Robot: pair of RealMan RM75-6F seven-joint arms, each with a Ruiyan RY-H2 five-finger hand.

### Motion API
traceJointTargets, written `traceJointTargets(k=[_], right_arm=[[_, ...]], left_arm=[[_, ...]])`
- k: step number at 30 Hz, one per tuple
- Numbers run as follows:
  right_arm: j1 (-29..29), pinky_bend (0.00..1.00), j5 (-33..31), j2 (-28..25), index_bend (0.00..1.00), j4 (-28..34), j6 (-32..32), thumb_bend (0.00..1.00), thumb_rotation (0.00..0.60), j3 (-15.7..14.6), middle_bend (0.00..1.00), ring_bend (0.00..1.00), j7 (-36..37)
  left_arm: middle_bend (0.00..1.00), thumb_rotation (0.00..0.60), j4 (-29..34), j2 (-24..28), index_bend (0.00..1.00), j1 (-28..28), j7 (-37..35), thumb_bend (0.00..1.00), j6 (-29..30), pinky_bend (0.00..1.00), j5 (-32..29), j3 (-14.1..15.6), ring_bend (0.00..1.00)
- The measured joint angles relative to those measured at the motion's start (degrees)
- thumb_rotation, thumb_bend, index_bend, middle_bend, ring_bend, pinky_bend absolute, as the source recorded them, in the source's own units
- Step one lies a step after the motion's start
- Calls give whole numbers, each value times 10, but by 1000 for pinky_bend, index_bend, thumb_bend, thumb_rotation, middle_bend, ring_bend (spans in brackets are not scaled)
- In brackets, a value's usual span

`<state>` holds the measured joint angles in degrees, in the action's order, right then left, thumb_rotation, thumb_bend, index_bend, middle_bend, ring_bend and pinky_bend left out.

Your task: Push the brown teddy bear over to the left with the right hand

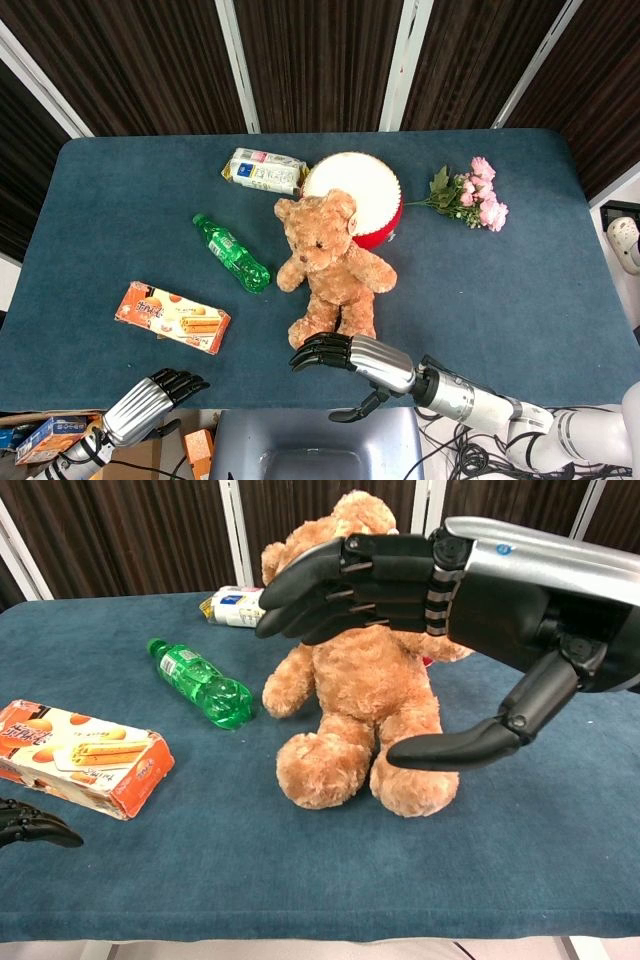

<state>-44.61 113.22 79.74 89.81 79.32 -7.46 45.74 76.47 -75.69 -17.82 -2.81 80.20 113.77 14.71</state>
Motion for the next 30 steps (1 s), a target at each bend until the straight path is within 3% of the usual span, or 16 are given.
traceJointTargets(k=[21, 30], right_arm=[[2, 154, -7, -6, 228, 8, -10, 159, 600, -6, 189, 127, -25], [13, 154, -9, -17, 269, 8, -9, 159, 600, -17, 189, 127, -42]], left_arm=[[251, 600, -8, -1, 213, 2, -6, 280, 23, 333, 0, 1, 239], [252, 600, -15, 1, 214, 12, 11, 280, 34, 333, -26, -16, 239]])
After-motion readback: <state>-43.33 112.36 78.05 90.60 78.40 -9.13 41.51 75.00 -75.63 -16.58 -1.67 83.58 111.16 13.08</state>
